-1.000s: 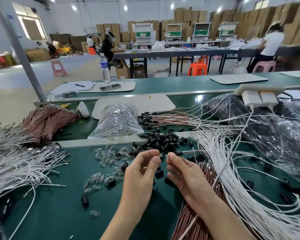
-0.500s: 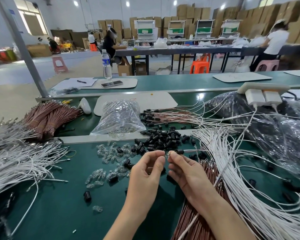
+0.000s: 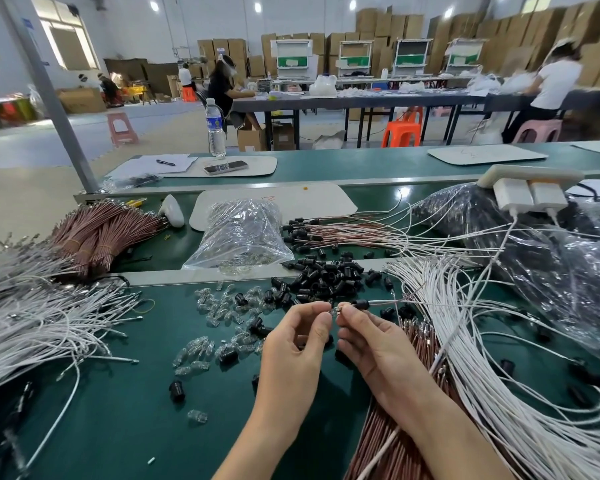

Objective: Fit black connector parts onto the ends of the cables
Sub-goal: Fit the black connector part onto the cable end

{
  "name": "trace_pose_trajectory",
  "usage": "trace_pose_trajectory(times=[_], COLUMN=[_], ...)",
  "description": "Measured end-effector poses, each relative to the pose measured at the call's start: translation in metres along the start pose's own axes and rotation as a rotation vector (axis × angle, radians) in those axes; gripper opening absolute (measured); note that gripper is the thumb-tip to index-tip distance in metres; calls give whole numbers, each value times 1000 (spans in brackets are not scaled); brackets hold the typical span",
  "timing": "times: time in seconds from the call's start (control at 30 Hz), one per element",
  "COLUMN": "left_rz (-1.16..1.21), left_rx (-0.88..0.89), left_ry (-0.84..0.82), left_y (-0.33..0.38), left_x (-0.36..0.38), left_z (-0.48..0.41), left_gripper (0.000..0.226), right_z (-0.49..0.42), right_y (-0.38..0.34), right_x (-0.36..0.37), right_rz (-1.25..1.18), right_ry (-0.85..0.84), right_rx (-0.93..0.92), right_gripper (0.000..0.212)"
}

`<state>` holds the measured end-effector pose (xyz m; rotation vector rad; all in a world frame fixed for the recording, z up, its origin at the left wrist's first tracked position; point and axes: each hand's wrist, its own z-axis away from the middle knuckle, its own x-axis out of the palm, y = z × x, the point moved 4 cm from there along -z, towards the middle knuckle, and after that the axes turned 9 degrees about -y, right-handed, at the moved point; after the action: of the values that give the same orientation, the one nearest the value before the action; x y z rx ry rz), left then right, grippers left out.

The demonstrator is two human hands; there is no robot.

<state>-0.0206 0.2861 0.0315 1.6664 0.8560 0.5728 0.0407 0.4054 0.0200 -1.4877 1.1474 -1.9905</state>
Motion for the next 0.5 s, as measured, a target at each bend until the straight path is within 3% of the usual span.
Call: trace_pose_trajectory(times=[0.5], left_rz=[-65], left_rx=[22], left_ry=[3], left_y=[-2], left_x=[3], left_z=[1], left_gripper=[15], right_z=[-1], right_y=[1], right_x=[0], right_rz=[-43], right_ry=[-5], right_rx=[4], right_gripper=[24])
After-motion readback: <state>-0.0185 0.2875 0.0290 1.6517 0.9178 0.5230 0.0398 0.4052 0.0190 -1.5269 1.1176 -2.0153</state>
